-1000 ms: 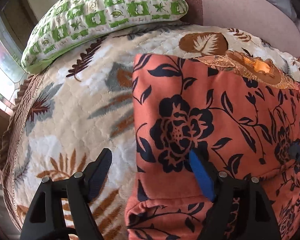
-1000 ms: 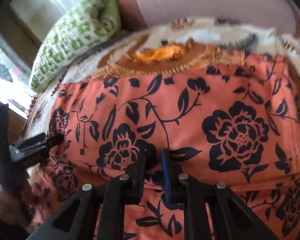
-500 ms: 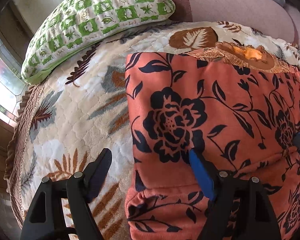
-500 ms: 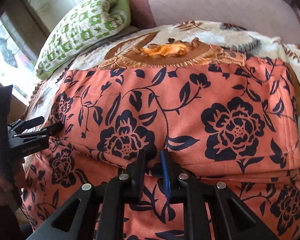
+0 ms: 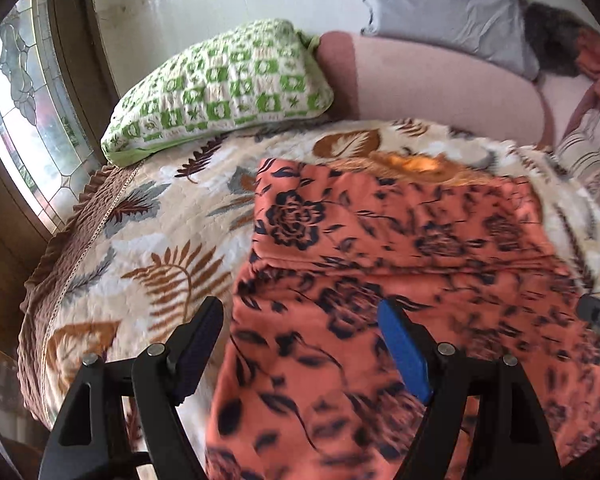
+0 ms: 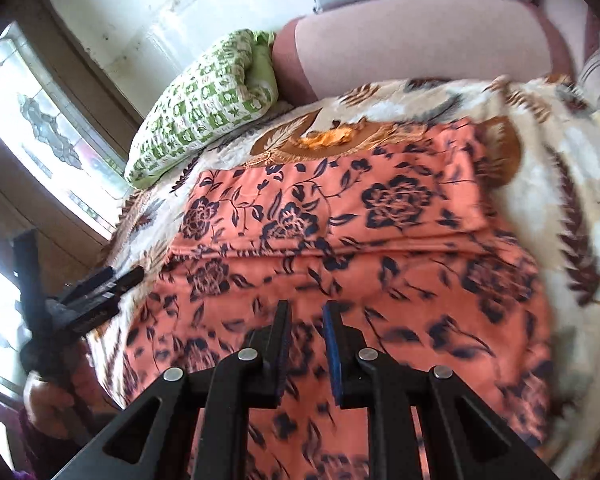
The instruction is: Fold small clothes
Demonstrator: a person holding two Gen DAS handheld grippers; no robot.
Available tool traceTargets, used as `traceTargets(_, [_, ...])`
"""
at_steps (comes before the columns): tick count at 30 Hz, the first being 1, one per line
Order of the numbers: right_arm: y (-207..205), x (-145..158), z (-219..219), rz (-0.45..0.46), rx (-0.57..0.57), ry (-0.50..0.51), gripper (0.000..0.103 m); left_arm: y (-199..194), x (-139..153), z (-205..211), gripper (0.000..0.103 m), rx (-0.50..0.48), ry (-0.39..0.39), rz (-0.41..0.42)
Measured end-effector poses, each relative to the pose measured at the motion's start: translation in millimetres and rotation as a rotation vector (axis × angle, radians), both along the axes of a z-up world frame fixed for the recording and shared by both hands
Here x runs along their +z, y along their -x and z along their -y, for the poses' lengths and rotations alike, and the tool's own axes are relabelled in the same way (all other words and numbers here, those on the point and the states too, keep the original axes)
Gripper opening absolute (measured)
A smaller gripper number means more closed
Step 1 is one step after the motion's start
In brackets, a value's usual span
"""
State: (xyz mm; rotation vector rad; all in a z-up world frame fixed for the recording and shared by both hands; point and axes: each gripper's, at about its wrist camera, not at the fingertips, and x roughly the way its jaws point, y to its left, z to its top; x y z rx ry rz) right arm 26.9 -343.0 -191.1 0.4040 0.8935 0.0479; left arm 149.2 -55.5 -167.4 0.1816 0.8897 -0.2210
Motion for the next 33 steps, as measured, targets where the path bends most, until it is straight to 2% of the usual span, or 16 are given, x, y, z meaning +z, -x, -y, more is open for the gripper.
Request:
traceTargets(6, [40.9,16.5,1.1,0.025,-0.009,0.003,0.019,33.6,39.7,3.3,0.080,-0.004,0.001,0.074])
traceTargets(12, [67.2,29.4,0.0,0.050,-0.011,0.000,0.019,54.5,65.4,0.0,0.080,-0.009,-0.007,0.123])
traceTargets(21, [94.5,40.6,-5.3,0.085,-0.002,0.005,0.019,81.0,72.1,-4.7,0.080,-0.006,-0.029,0.133])
traceTargets(26, [107.9,34.3,-1.9,0.065,-0.008,-0.010,0.020,92.1,60.7,-16.2,0.080,0.006,-0.022,0.085])
traceTargets(27, [110.0,32.2,0.3,0.063,-0.011,-0.023,0.026,94.5,56.1,-21.6,0.080,0.012,-0.020,0.067])
traceTargets(29, [115.8,28.7,4.5,0.068,-0.025,-0.051,0.044,97.6,48.3,-28.8,0.080,0.028,-0.031,0.043])
traceTargets(30, [119.8,27.4,6.7,0.078,-0.039,-0.065,0.069,99.2,44.1,-33.7,0.080,0.039,-0.043,0.032])
traceTargets(31, [123.6,27.1,8.2,0.092,-0.052,-0.070,0.074,101.2,40.1,-38.6,0.080,0.050,-0.054,0.023])
traceTargets(33, [128.2,25.9,10.8,0.097,-0.056,-0.071,0.074,105.6,33.1,-50.6,0.080,0.068,-0.071,0.005])
